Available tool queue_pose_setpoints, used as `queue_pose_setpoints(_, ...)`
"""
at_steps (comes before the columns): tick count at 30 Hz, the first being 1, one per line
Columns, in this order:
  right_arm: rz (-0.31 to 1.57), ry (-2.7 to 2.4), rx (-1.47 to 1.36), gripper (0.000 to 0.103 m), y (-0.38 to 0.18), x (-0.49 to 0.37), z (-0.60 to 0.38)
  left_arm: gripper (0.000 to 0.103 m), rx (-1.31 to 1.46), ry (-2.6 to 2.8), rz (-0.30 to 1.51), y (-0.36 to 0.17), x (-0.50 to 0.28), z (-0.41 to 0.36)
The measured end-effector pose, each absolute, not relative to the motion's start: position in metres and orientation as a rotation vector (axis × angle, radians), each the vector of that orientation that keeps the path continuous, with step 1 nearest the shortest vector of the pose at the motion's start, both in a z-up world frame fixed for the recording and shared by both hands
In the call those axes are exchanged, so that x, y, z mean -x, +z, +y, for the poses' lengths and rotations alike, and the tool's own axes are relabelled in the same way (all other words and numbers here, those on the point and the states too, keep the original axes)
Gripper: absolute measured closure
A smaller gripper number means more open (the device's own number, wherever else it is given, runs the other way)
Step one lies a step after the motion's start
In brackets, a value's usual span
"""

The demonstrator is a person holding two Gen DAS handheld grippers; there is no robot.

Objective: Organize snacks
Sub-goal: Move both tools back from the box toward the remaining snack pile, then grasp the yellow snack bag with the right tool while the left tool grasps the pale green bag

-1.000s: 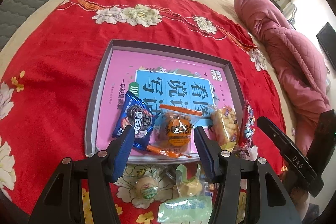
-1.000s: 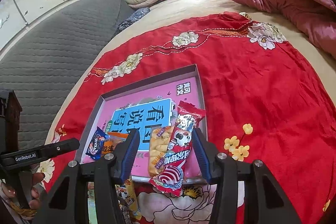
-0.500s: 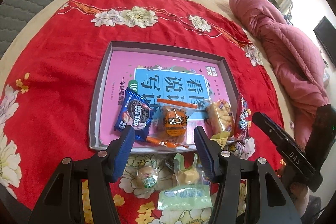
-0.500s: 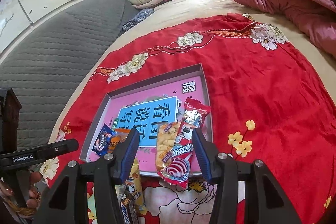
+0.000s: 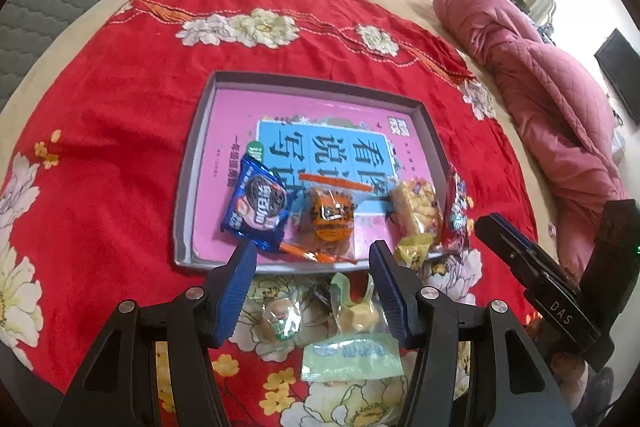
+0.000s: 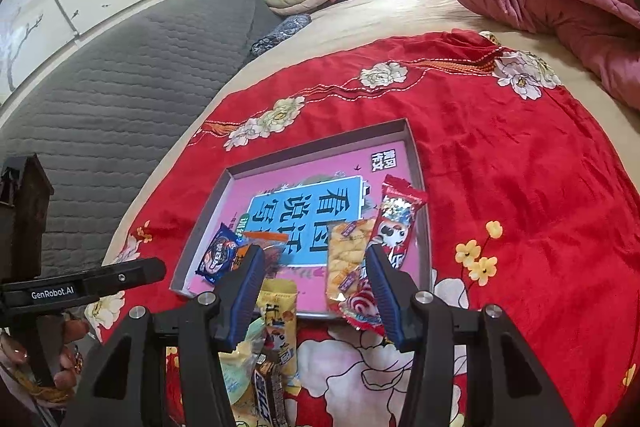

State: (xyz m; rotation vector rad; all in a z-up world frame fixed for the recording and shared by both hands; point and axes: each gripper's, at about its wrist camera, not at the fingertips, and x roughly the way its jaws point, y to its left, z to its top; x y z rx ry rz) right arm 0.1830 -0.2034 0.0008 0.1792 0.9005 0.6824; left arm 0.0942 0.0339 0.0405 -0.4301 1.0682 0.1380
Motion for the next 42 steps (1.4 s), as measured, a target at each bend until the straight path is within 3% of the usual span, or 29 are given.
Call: queue_pose_setpoints(42,1.062,0.752,-0.105,0.051,-0.036,-0.148,-0.175,0.043,0.528,0.035,1.203,-0.003,-0.087,0.018)
